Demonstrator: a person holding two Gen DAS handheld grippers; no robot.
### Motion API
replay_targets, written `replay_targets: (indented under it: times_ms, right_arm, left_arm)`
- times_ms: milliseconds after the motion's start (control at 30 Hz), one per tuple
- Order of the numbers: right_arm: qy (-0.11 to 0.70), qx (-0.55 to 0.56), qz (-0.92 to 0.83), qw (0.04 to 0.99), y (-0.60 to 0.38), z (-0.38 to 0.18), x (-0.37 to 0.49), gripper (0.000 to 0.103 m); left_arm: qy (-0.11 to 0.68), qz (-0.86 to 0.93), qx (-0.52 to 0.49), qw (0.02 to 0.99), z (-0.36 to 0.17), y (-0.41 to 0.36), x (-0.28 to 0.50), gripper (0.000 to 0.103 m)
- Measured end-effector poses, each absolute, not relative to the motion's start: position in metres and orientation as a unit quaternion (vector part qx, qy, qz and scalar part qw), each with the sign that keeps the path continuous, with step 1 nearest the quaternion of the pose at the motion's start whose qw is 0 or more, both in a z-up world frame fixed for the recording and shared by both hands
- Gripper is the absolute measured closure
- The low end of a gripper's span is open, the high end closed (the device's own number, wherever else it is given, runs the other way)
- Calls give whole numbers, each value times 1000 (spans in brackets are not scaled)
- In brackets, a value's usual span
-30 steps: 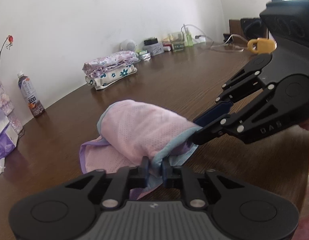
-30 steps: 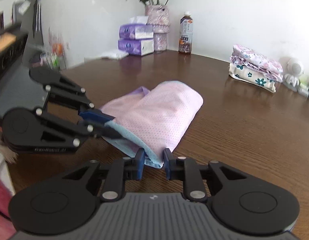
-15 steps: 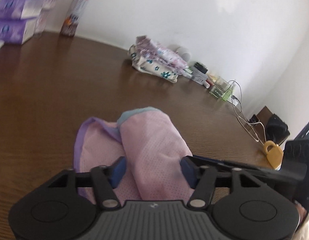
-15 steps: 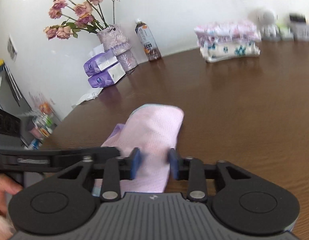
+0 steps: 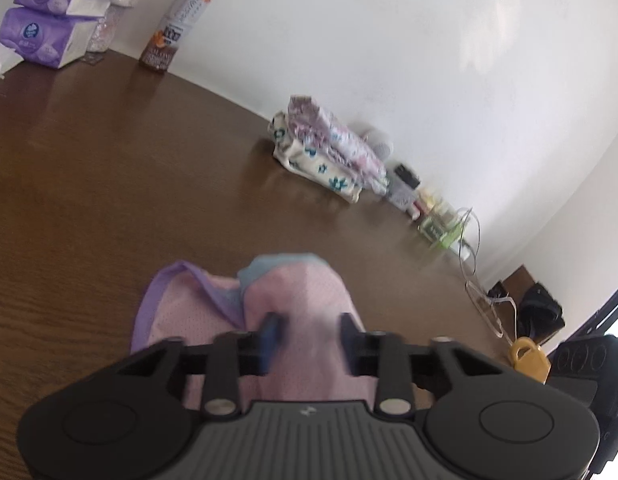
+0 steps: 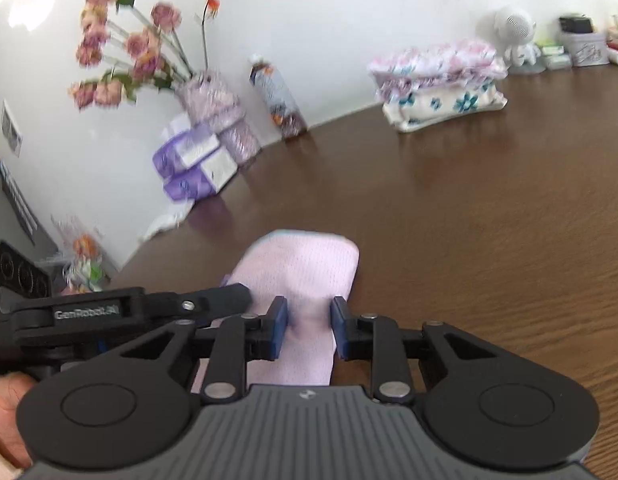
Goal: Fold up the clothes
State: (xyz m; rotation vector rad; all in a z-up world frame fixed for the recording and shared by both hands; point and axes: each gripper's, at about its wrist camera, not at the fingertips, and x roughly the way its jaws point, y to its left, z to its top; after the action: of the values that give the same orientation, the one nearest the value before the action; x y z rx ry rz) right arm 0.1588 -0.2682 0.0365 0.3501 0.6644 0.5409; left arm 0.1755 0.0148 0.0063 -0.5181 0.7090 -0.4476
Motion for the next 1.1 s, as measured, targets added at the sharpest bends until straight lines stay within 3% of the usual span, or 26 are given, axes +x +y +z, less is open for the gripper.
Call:
replay_targets:
  times_ms: [33, 100, 133, 200, 267, 333, 367, 400, 467, 500, 533, 600, 967, 1100]
  right_arm:
    - [320, 173, 256, 896, -269, 38, 162, 64]
    - [329, 181, 253, 891, -267, 34, 172, 65]
    - [337, 186, 255, 887, -265, 30, 176, 71]
    - [349, 197, 260, 879, -263, 25, 181, 79]
    - [335, 193, 261, 884, -264, 28, 172, 78]
    - [317, 188, 258, 893, -268, 33, 164, 62]
    - [317, 187, 256, 894, -268, 33, 164, 61]
    - [320, 185, 255, 894, -267, 32, 165, 62]
    - [336, 191, 258, 885, -264, 26, 168, 68]
    - [339, 197, 258, 883, -265, 24, 168, 67]
    - [337, 205, 257, 882, -266, 23, 166, 67]
    - [328, 210, 249, 887, -273, 25, 160, 62]
    - [352, 257, 249, 865, -292, 12, 139, 61]
    - [356, 248, 258, 863, -283, 11, 139, 63]
  left_arm:
    - [340, -207, -255, 881, 7, 16, 180, 33]
    - [346, -193, -268, 878, 4, 15, 194, 37]
    - [350, -188, -272, 876, 2, 15, 201, 55]
    - [362, -195, -272, 870, -2, 11, 209, 81]
    - [359, -198, -278, 869, -3, 11, 209, 79]
    - [345, -194, -286, 873, 1, 15, 204, 58]
    - [340, -194, -282, 876, 2, 14, 205, 57]
    - [340, -199, -273, 878, 2, 11, 207, 66]
    - [351, -204, -272, 872, 0, 6, 210, 70]
    - [354, -202, -278, 870, -2, 5, 210, 64]
    - [353, -200, -279, 870, -1, 7, 207, 52]
    - [339, -199, -262, 881, 4, 11, 196, 46]
    - [341, -219, -147, 902, 8, 14, 137, 49]
    - [343, -236, -142, 898, 4, 12, 129, 62]
